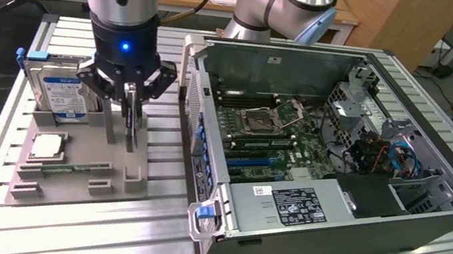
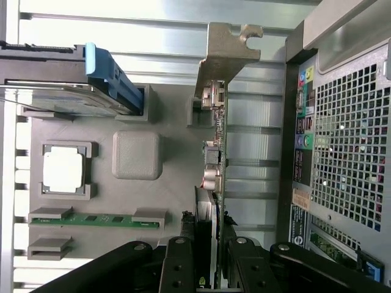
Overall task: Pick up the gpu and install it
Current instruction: 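Pick up the gpu and move the gpu toward the slot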
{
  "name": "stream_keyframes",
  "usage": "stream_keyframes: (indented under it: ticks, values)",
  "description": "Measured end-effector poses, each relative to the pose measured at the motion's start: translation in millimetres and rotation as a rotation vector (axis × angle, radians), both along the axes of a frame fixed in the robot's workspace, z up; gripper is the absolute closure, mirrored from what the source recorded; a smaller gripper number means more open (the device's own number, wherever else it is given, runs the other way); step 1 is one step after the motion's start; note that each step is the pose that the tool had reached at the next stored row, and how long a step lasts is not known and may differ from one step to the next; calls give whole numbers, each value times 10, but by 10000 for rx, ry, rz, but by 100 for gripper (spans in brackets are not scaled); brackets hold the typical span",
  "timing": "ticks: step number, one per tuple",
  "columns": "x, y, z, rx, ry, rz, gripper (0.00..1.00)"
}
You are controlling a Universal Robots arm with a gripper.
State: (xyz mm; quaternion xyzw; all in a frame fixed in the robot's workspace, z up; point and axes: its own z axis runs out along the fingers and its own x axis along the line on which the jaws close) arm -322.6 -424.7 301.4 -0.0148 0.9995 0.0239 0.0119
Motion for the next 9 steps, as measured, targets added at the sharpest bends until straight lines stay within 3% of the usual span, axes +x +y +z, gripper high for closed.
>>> stream_keyframes:
  ticks: [9]
  values:
    - [0, 0, 87, -3, 2, 161, 73]
